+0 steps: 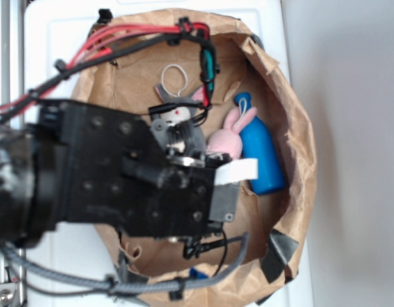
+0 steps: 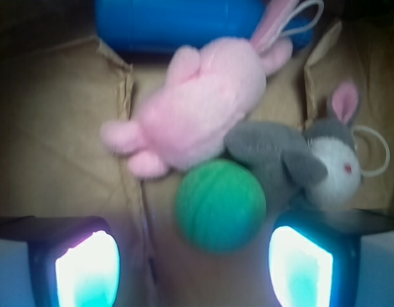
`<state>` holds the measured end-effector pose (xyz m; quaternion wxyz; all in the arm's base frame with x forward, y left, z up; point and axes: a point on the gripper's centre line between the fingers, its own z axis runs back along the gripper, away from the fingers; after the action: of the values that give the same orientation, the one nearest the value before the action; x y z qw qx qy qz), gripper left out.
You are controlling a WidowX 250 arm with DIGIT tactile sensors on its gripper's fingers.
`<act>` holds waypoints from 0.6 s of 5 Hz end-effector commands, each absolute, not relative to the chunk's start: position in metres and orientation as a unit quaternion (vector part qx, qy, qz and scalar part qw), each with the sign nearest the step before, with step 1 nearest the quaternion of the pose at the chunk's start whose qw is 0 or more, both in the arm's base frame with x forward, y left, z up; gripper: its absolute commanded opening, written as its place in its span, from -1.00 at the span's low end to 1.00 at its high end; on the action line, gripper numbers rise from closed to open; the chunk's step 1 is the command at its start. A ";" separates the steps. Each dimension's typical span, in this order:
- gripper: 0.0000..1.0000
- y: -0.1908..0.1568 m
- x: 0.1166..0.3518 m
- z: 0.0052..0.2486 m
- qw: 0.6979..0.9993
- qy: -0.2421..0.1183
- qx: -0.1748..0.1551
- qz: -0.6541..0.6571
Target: Grab the green ball.
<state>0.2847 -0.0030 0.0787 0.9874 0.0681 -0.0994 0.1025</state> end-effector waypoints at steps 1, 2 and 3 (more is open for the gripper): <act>1.00 0.006 0.302 0.059 0.984 -0.104 0.105 0.096; 1.00 0.015 0.299 0.044 0.983 -0.088 0.135 0.087; -1.00 0.019 0.296 0.045 0.980 -0.097 0.149 0.089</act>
<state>0.2941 0.0175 0.0387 0.9811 0.1494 -0.0847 0.0887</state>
